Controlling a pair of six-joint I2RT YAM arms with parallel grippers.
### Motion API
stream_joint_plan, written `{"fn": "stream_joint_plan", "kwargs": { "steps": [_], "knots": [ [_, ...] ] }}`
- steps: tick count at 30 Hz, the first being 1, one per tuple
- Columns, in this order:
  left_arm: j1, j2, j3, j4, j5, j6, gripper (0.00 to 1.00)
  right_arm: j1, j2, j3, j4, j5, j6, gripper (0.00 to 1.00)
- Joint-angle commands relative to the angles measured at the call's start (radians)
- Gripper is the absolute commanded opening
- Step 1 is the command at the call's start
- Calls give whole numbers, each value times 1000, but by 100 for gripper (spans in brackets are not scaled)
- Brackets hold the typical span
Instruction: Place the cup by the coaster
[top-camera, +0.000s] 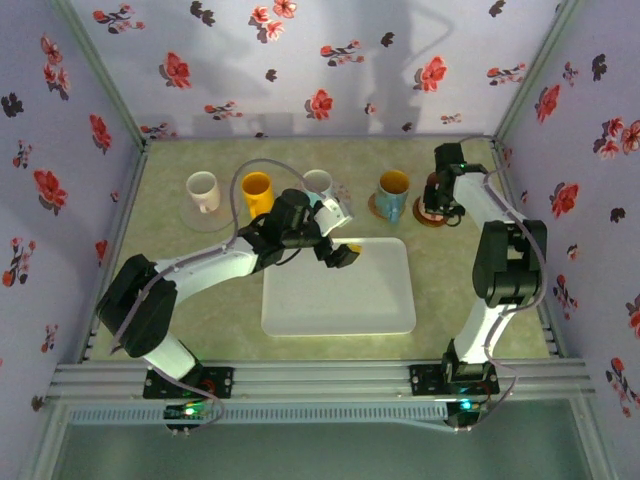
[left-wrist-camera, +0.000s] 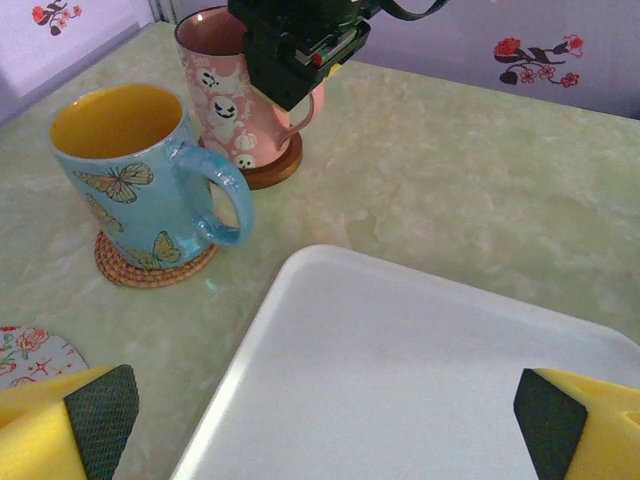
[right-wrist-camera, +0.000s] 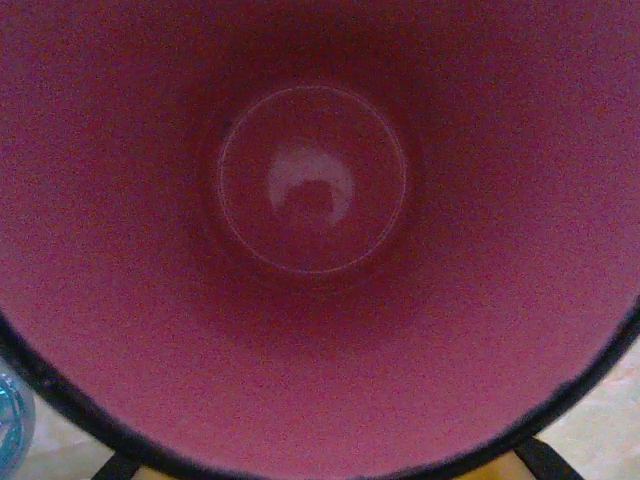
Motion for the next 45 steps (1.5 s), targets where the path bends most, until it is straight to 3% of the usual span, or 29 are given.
{"fn": "stream_joint_plan", "kwargs": {
  "steps": [1,17,45],
  "knots": [
    [-8,-26,-7,26,-17,-5,100,-4,4,42,45,19,-16,0],
    [-9,21,29,35,-25,-8,100,31,36,45,20,83,-27,0],
    [-9,25,26,31,-19,-25,100,36,15,30,3,85,40,29]
  ]
}}
